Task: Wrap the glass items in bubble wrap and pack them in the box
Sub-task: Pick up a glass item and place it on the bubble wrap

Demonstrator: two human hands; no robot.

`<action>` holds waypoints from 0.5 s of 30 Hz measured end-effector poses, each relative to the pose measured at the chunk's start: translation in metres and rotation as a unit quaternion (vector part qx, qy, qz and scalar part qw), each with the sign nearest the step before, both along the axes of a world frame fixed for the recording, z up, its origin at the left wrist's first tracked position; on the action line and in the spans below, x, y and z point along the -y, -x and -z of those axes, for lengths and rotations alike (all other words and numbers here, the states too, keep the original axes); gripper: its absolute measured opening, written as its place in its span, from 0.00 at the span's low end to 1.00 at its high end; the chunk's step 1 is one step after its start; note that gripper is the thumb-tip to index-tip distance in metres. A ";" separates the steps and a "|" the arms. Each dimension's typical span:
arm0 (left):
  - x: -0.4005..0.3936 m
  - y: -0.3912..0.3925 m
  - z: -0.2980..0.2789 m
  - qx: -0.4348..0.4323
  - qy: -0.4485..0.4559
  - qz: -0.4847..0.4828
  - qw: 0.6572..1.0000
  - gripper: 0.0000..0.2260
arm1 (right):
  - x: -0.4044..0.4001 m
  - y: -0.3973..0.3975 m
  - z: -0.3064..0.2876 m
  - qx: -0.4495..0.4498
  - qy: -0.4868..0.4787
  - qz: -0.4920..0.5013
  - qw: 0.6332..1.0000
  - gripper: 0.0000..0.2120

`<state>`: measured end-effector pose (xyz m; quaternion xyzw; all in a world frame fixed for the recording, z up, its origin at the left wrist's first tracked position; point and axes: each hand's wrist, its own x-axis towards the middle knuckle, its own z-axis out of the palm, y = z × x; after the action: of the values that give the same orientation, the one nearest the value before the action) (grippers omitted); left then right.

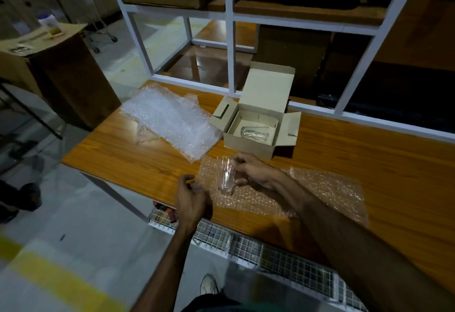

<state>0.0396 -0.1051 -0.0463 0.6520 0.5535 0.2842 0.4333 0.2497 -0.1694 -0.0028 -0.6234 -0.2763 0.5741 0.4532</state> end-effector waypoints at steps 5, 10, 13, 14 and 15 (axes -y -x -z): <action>-0.003 0.009 -0.002 0.049 0.025 -0.006 0.998 0.18 | -0.024 0.013 -0.002 0.020 0.006 -0.042 0.999 0.05; -0.009 0.013 -0.004 0.054 0.052 -0.010 0.997 0.19 | -0.035 0.016 -0.001 0.035 0.043 -0.087 0.995 0.06; -0.010 0.013 -0.004 0.053 0.049 -0.016 0.997 0.17 | -0.041 0.016 -0.001 0.042 0.053 -0.097 0.993 0.07; -0.009 0.013 -0.005 0.053 0.048 -0.017 0.997 0.17 | -0.044 0.016 0.001 0.039 0.057 -0.094 0.993 0.09; -0.009 0.013 -0.006 0.055 0.048 -0.018 0.997 0.16 | -0.046 0.017 0.002 0.040 0.063 -0.094 0.993 0.09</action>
<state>0.0270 -0.0960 -0.0407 0.6034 0.5537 0.3005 0.4889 0.2331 -0.1238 -0.0043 -0.6441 -0.3154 0.6051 0.3457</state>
